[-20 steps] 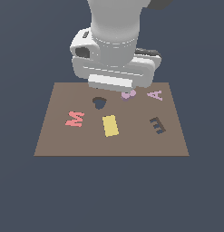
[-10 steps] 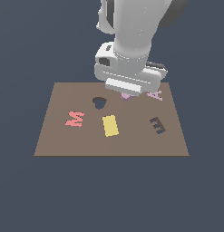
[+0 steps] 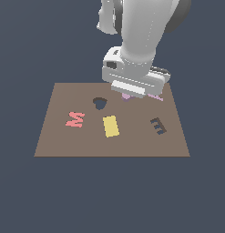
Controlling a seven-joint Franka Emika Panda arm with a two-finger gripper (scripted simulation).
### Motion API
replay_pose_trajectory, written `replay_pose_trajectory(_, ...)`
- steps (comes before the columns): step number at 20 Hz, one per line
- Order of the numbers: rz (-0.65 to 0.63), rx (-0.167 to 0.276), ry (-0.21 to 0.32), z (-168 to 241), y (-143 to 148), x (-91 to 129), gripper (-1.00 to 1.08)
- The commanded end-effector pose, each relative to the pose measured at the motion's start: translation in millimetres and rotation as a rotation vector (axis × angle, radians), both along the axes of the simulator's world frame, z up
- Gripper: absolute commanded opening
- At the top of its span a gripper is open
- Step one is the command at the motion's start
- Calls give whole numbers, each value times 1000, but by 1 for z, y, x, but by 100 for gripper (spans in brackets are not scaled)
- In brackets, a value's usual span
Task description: Insert a designated object into the corresponding slot on a board.
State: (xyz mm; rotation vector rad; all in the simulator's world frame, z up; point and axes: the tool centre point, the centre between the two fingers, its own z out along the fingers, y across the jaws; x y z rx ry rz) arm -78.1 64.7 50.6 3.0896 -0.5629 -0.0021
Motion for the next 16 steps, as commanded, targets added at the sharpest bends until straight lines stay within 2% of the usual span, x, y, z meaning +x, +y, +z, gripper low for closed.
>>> replay_pose_trajectory(1, -1, 0, -1, 0, 0, 0, 100)
replay_pose_trajectory(12, -4, 1, -1, -21, 1, 1, 100)
replay_pose_trajectory(13, -4, 1, -1, -21, 1, 1, -100)
replay_pose_trajectory(16, -4, 1, -1, -21, 1, 1, -100)
